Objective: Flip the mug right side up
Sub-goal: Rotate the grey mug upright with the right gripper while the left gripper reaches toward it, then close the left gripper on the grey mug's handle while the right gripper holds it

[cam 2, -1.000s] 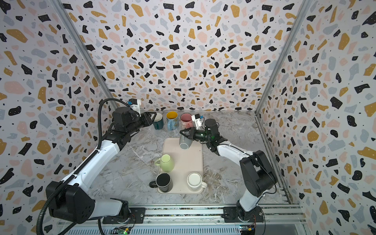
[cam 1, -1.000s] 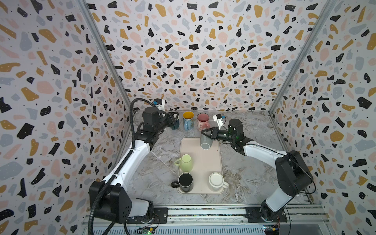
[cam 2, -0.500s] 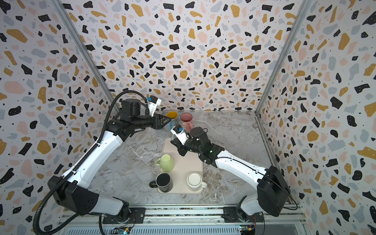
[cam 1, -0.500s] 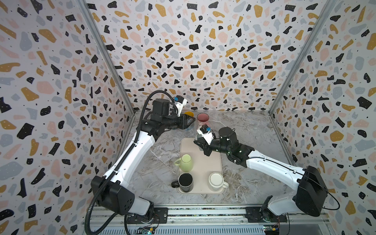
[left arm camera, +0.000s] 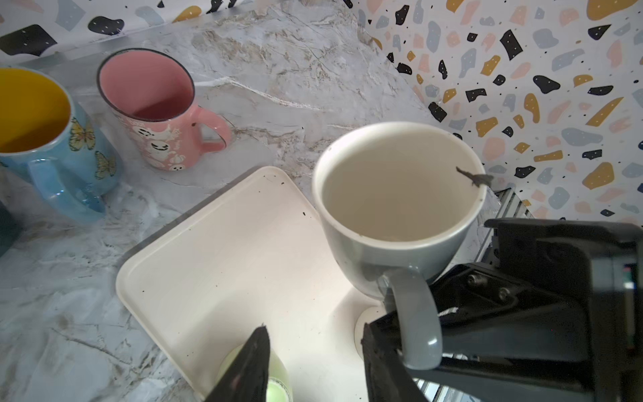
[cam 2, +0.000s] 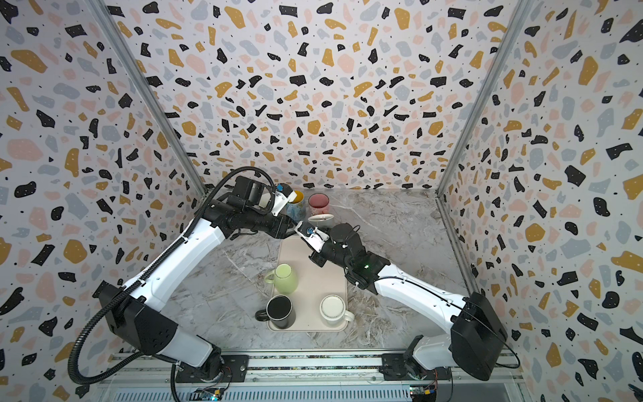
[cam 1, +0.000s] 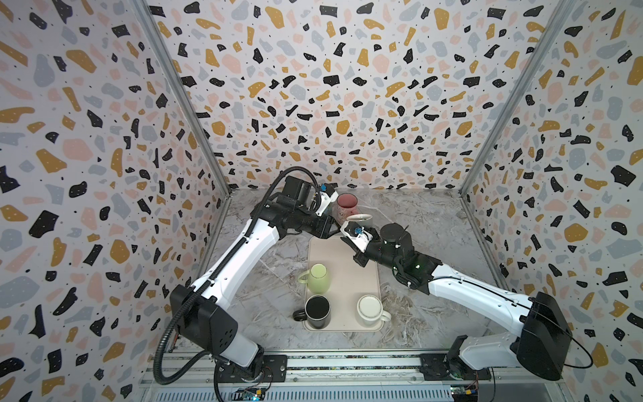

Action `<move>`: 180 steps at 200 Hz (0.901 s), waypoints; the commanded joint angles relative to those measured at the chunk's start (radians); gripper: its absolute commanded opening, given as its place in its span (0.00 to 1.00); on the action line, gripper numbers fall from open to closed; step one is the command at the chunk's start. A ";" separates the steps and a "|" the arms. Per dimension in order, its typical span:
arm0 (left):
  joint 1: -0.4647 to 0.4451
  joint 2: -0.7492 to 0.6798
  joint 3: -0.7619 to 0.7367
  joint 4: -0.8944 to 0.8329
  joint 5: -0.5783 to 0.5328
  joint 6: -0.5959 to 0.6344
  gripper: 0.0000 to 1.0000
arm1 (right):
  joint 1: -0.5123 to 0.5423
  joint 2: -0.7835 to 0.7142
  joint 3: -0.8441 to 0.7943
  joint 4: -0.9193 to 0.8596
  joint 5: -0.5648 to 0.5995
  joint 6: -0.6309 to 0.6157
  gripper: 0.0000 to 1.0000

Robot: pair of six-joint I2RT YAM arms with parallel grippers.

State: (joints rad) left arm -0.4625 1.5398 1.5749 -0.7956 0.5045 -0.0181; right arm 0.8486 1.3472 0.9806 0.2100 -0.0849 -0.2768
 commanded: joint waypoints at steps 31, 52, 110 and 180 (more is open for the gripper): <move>-0.021 0.002 0.017 0.007 0.002 0.000 0.47 | 0.006 -0.010 0.027 0.074 0.046 -0.043 0.00; -0.021 -0.011 0.017 0.004 -0.023 -0.002 0.49 | 0.006 0.000 0.029 0.074 0.062 -0.047 0.00; -0.021 -0.030 0.010 0.046 0.030 -0.025 0.52 | 0.006 0.012 0.034 0.085 0.055 -0.047 0.00; -0.023 -0.044 -0.002 0.087 0.085 -0.055 0.54 | 0.006 0.033 0.048 0.101 0.050 -0.044 0.00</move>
State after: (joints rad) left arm -0.4793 1.5185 1.5749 -0.7586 0.5407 -0.0494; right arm 0.8494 1.4109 0.9817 0.2138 -0.0311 -0.3054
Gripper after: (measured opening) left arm 0.536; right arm 0.085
